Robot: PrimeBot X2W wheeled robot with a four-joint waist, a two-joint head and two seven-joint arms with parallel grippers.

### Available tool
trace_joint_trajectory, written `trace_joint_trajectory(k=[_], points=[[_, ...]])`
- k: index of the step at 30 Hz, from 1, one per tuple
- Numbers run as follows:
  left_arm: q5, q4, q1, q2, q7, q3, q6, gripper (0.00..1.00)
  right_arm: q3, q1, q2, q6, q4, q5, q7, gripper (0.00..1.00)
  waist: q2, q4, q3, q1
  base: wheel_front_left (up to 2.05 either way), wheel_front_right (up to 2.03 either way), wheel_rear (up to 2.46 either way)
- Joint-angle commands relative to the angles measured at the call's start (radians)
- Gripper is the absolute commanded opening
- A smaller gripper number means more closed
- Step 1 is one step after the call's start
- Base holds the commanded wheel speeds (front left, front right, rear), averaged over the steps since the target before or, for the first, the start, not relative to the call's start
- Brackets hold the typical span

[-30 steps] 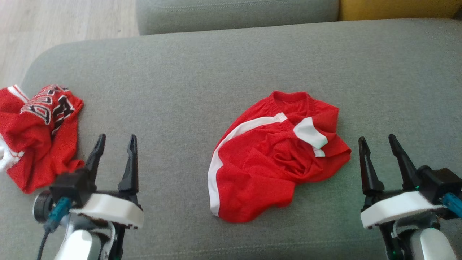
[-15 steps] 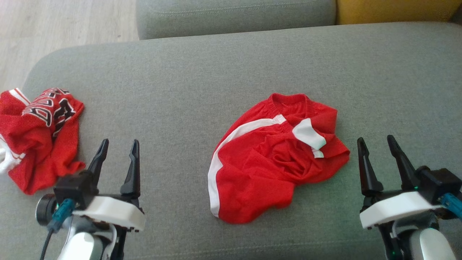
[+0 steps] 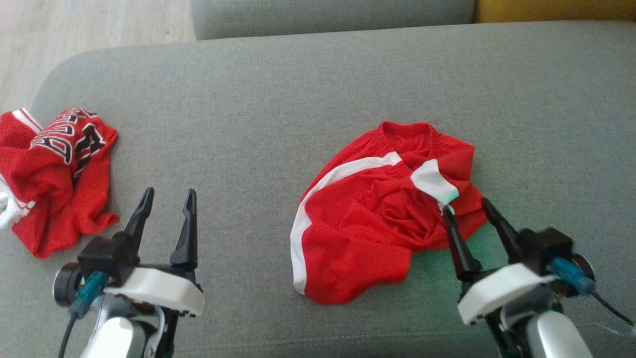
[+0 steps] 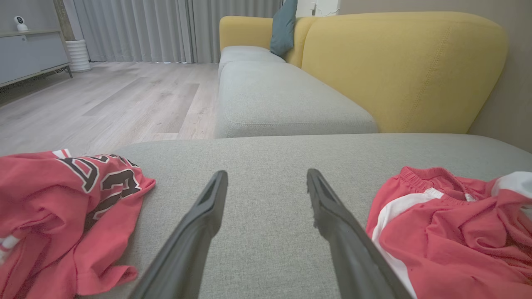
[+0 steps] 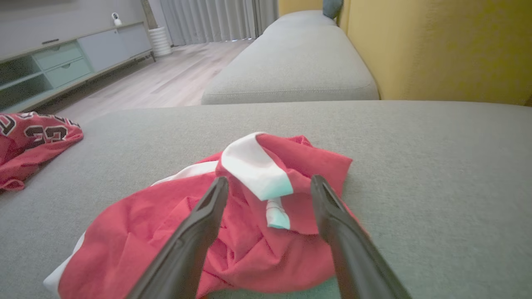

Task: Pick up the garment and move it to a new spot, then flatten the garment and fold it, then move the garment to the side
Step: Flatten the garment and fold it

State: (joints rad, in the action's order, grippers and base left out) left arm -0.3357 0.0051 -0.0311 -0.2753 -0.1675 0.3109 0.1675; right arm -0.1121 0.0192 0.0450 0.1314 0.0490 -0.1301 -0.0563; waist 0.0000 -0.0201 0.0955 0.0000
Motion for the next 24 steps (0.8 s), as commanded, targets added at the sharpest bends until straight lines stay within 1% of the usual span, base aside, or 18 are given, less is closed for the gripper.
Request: trace_joint_trajectory(k=[1,7,11,14,15,16,20,24], points=[[0.008,-0.034,-0.066,-0.016,-0.002,-0.033,0.003,1.0,-0.041,-0.078,0.005,-0.001,-0.013,0.021,-0.016,1.0,0.0,0.007,0.012,0.0,0.0,0.0,0.0],[0.005,-0.03,-0.087,-0.012,-0.007,-0.024,-0.004,1.0,-0.054,-0.142,0.005,-0.001,0.038,0.077,-0.032,1.0,0.0,0.024,0.037,0.0,0.0,0.0,0.0],[0.004,-0.029,-0.1,-0.01,-0.014,-0.023,-0.003,1.0,-0.061,-0.183,0.005,-0.001,0.094,0.117,-0.053,1.0,0.0,0.033,0.054,0.0,0.0,0.0,0.0],[0.003,-0.027,-0.105,-0.01,-0.02,-0.026,-0.001,1.0,-0.072,-0.216,0.005,-0.001,0.146,0.117,-0.065,1.0,0.0,0.033,0.065,0.0,0.0,0.0,0.0],[0.003,-0.026,-0.106,-0.009,-0.022,-0.025,-0.001,1.0,-0.071,-0.224,0.005,-0.001,0.163,0.113,-0.068,0.74,0.0,0.034,0.068,0.0,0.0,0.0,0.0],[0.002,-0.025,-0.106,-0.008,-0.024,-0.024,-0.001,1.0,-0.069,-0.23,0.005,-0.001,0.175,0.107,-0.07,0.0,0.0,0.034,0.07,0.0,0.0,0.0,0.0],[-0.008,-0.021,-0.107,-0.003,-0.028,-0.024,-0.001,1.0,-0.035,-0.247,0.011,-0.001,0.194,0.091,-0.059,0.0,0.0,0.032,0.078,0.0,0.0,0.0,0.0],[-0.009,-0.016,-0.108,-0.004,-0.032,-0.022,0.0,1.0,0.066,-0.246,0.02,-0.001,0.176,0.09,-0.05,0.0,0.0,0.027,0.079,0.0,0.0,0.0,0.0]])
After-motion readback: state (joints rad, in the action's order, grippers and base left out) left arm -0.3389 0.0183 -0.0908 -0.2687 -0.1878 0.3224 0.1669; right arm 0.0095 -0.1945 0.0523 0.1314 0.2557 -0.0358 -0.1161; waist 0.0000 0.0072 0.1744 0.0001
